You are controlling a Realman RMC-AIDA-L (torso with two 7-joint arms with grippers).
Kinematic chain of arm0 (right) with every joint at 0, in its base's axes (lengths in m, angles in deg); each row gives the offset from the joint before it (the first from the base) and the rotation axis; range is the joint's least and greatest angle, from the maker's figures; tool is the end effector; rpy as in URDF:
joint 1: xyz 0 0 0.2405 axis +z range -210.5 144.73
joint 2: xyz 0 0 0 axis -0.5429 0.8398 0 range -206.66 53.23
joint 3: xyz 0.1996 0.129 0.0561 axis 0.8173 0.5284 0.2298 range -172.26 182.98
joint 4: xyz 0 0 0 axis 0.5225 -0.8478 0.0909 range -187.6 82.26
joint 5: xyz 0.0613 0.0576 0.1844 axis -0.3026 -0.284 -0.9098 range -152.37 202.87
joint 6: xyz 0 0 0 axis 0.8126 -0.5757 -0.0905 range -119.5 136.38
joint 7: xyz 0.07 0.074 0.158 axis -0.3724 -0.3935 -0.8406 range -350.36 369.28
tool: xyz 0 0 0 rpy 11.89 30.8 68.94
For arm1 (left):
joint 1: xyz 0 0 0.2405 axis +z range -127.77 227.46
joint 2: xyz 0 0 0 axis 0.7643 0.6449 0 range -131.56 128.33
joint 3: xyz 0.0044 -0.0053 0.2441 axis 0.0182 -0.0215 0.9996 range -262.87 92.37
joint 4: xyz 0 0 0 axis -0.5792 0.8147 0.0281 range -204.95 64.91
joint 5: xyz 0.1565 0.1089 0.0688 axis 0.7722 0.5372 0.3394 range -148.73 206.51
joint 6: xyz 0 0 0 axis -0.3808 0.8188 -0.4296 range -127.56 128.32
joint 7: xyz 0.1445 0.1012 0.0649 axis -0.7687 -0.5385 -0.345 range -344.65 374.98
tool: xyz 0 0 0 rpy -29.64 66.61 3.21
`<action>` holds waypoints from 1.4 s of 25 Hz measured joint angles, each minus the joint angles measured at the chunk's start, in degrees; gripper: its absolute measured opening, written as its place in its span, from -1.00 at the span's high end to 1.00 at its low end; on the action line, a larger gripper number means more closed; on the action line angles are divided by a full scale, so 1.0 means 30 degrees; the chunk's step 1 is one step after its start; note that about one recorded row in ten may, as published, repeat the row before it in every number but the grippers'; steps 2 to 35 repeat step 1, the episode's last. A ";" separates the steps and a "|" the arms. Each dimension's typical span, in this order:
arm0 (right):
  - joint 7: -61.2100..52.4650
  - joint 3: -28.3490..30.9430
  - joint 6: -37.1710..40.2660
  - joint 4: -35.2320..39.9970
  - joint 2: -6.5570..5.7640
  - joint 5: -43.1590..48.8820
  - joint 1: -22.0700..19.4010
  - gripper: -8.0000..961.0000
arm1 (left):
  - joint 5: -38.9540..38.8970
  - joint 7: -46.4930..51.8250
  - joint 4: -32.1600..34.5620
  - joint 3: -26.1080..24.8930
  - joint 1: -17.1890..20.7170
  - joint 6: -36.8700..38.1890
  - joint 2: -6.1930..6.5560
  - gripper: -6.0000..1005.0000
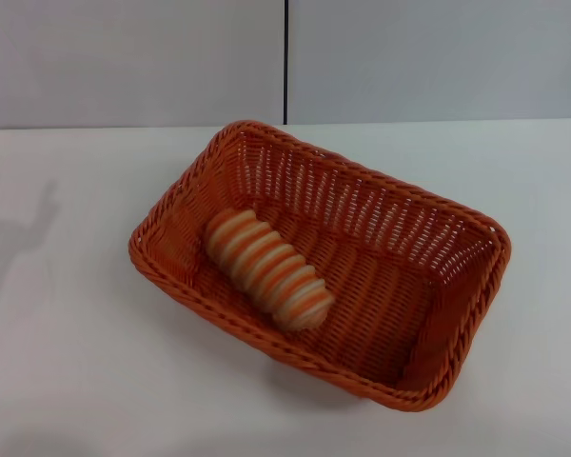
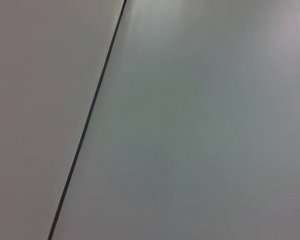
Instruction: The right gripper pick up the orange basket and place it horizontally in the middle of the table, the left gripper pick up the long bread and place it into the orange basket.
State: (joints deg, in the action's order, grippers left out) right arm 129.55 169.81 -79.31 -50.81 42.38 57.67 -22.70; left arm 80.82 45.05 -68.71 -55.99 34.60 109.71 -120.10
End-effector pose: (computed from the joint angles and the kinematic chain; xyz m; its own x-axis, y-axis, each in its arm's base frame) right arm 0.4277 0.2166 0.1213 -0.0031 0.5688 -0.8225 -0.9694 0.2002 0.1420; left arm -0.2914 0.2627 0.0845 0.4020 -0.4919 0.7723 0.7843 -0.2503 -0.5676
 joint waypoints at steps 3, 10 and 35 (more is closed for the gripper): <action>-0.0045 -0.0015 -0.0005 0.0008 0.0000 0.0005 -0.0040 -0.42 | 0.0000 0.0000 0.0001 -0.0001 0.0000 -0.0001 0.0000 -0.65; -0.0045 -0.0015 -0.0005 0.0008 0.0000 0.0005 -0.0040 -0.42 | 0.0000 0.0000 0.0001 -0.0001 0.0000 -0.0001 0.0000 -0.65; -0.0045 -0.0015 -0.0005 0.0008 0.0000 0.0005 -0.0040 -0.42 | 0.0000 0.0000 0.0001 -0.0001 0.0000 -0.0001 0.0000 -0.65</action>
